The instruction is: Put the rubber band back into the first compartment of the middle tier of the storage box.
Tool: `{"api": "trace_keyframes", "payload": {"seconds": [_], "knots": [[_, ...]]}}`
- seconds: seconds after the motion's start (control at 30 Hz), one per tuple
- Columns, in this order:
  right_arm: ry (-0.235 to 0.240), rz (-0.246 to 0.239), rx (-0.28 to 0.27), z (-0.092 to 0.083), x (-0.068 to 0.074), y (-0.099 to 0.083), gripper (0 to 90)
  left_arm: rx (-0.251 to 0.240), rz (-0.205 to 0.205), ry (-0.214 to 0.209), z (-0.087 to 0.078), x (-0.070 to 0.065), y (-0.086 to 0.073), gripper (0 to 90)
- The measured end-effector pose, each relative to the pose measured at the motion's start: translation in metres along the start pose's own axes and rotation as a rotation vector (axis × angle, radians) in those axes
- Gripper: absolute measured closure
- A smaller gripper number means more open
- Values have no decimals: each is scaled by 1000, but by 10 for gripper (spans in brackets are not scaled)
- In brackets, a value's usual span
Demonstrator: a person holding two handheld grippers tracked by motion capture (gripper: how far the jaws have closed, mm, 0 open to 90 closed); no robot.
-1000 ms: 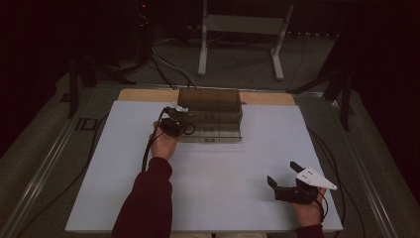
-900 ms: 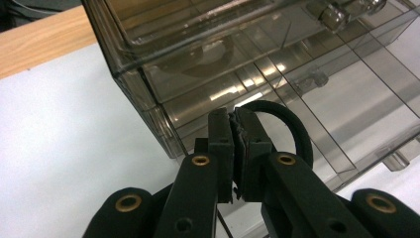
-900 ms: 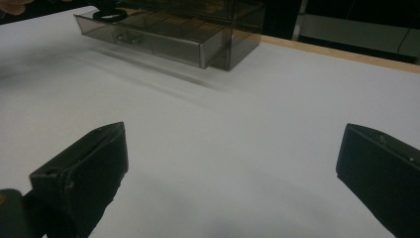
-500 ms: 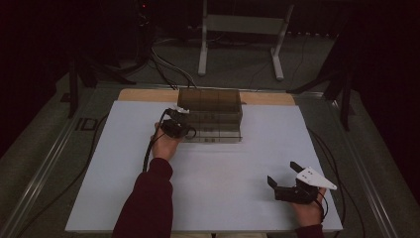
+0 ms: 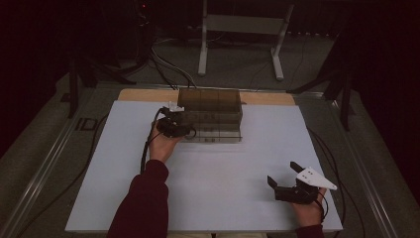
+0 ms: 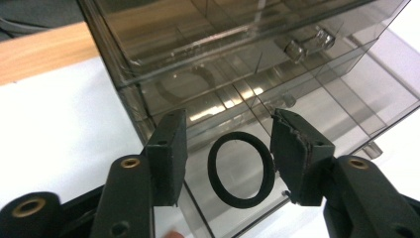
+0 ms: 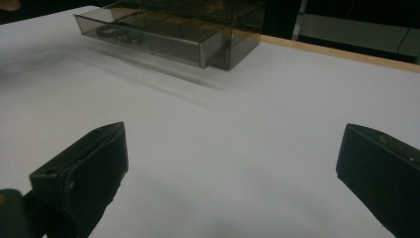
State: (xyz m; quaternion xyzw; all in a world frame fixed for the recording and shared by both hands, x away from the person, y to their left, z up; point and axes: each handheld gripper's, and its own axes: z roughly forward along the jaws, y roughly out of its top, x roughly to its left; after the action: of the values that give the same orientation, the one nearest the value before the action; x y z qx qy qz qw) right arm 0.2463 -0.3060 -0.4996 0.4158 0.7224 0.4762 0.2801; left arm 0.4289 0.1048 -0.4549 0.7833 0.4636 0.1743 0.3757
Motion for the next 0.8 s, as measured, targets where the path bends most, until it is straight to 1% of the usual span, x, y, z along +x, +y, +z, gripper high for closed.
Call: {"api": "trace_keyframes", "payload": {"seconds": [0.07,0.13,0.17,0.23,0.27,0.33,0.37,0.4,0.47,0.53,0.6,0.63,0.67,0.73,0.8], "knots": [[0,-1,0,0,0,0,3,-13,-14,-5,-4,2,0,462],[-1,1,-2,0,0,0,3,-36,-32,-27,-10,5,0,455],[-1,1,-2,0,0,0,3,-46,-29,-27,-12,5,-1,455],[0,0,0,0,0,0,2,-62,-12,-15,-20,4,-1,399],[0,-1,0,0,0,0,3,-62,-12,-15,-20,4,-1,377],[0,-2,-1,0,0,0,2,-74,-11,-7,-25,5,-1,324],[0,-2,-1,0,0,0,2,-74,-11,-7,-25,5,-1,276],[0,-2,0,0,0,0,2,-70,-13,0,-27,5,0,237],[-1,0,-1,0,0,0,3,-71,3,29,-32,5,-1,184],[-1,1,-2,0,0,0,2,-75,4,28,-35,6,-1,163],[-1,-1,-1,0,0,0,2,-85,6,35,-39,6,-2,160],[-1,-1,-1,0,1,0,2,-90,9,36,-41,7,-2,124],[-1,-1,-1,0,1,0,2,-95,9,31,-43,7,-2,124],[-1,-1,0,0,1,0,2,-101,8,13,-46,8,-3,36],[-2,-1,-1,0,1,0,3,-103,10,-2,-49,9,-3,7]]}}
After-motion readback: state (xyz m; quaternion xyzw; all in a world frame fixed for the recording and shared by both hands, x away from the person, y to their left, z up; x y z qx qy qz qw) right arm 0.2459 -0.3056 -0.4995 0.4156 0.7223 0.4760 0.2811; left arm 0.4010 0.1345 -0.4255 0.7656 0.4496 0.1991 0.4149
